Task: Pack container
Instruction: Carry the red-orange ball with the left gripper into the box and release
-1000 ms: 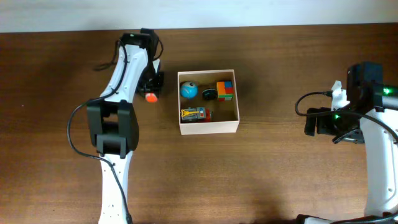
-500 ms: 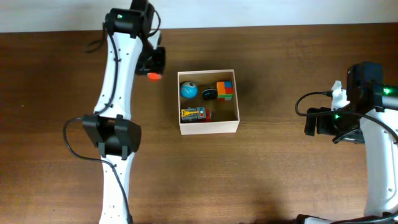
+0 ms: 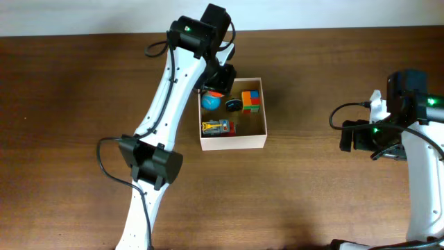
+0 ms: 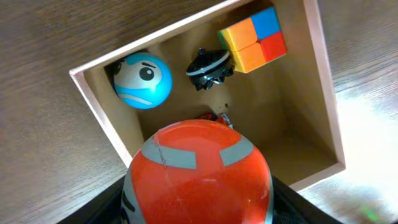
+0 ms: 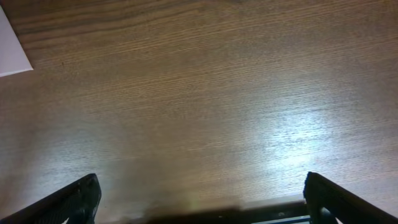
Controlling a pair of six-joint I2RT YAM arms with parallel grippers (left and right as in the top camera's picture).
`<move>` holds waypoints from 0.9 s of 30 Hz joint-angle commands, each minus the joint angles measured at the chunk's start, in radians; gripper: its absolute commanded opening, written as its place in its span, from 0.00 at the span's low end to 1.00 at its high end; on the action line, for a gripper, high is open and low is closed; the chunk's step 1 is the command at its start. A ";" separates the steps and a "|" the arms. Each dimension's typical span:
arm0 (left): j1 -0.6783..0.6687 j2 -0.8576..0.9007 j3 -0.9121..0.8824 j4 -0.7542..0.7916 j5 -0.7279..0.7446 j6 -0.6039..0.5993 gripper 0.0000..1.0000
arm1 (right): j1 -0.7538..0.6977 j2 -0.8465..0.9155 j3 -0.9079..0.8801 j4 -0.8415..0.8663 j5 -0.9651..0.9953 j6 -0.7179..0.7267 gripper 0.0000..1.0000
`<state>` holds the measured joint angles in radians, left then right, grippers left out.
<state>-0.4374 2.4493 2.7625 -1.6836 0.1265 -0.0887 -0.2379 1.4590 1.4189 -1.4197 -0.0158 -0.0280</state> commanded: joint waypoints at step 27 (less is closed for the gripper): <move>0.001 -0.037 0.019 -0.003 -0.019 0.015 0.99 | -0.006 -0.001 0.000 0.001 0.013 -0.002 0.99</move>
<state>-0.4355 2.4493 2.7625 -1.6840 0.1162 -0.0822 -0.2379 1.4590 1.4189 -1.4197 -0.0158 -0.0277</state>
